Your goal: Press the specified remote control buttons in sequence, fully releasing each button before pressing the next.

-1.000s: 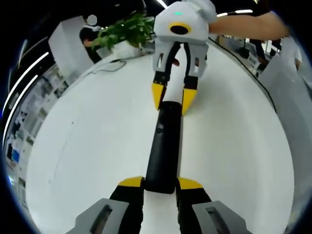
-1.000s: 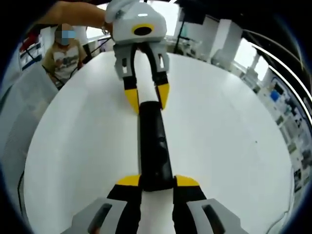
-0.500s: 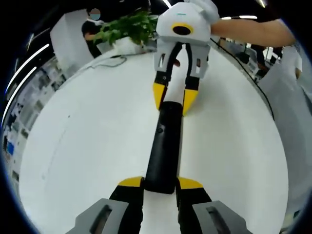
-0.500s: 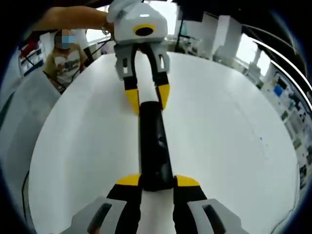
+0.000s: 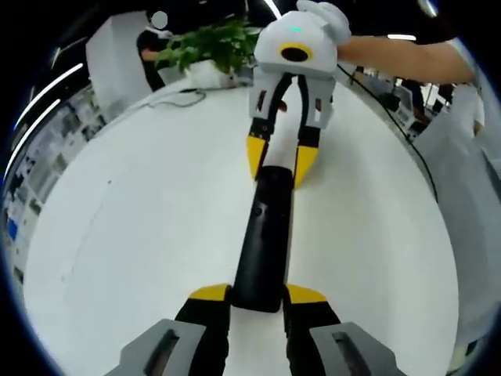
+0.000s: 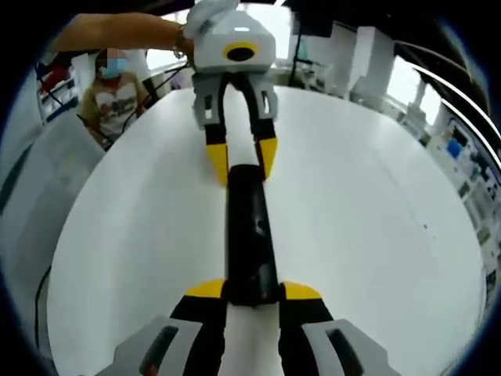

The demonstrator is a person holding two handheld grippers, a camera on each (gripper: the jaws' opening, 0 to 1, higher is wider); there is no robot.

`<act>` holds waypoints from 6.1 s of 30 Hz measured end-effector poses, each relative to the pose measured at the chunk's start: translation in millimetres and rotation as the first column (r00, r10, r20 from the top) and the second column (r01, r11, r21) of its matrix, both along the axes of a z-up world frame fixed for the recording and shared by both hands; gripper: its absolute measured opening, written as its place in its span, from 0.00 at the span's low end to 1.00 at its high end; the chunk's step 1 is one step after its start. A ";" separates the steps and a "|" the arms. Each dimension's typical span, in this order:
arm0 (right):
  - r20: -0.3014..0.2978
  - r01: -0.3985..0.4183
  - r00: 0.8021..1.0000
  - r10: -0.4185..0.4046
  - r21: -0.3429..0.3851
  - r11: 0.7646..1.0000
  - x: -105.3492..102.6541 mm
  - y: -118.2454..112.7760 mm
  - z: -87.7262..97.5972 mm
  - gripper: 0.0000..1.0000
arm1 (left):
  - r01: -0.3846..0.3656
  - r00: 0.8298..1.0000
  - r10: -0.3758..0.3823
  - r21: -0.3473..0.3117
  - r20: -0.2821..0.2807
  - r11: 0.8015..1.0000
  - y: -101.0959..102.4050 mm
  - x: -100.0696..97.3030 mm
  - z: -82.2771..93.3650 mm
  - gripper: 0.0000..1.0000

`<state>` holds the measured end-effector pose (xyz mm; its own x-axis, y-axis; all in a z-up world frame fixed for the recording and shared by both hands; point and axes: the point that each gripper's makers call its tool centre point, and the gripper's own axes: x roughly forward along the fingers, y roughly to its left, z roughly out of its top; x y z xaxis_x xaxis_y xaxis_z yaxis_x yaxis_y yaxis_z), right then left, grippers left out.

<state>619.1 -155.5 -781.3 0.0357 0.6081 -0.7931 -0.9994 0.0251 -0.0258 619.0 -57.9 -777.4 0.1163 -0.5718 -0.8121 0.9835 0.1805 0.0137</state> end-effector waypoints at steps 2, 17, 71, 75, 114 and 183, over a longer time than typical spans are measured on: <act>-0.004 0.004 1.000 -0.004 0.003 1.000 0.6 -0.1 -0.2 0.24 | 0.000 1.000 0.000 -0.001 0.002 1.000 0.0 -0.2 0.0 0.25; 0.029 0.031 0.999 -0.031 0.023 0.999 6.1 -0.5 0.7 0.32 | 0.000 0.999 0.001 -0.021 0.054 1.000 1.8 2.1 1.0 0.30; 0.051 0.498 0.781 -0.622 0.551 0.670 -28.8 -16.2 94.7 0.46 | -0.524 0.691 0.714 -0.605 0.109 0.599 37.7 -62.4 93.5 0.48; 0.058 0.504 0.775 -0.629 0.544 0.670 -39.2 -21.0 100.1 0.46 | -0.547 0.673 0.733 -0.598 0.102 0.585 44.2 -75.5 95.8 0.48; 0.016 0.614 0.574 -0.818 0.652 0.444 -138.9 -83.3 164.5 0.44 | -0.680 0.427 0.904 -0.664 -0.015 0.311 86.1 -180.8 162.7 0.67; 0.027 0.584 0.675 -0.738 0.592 0.556 -186.8 -70.4 138.4 0.35 | -0.679 0.538 0.842 -0.609 -0.033 0.410 46.1 -199.8 123.6 0.62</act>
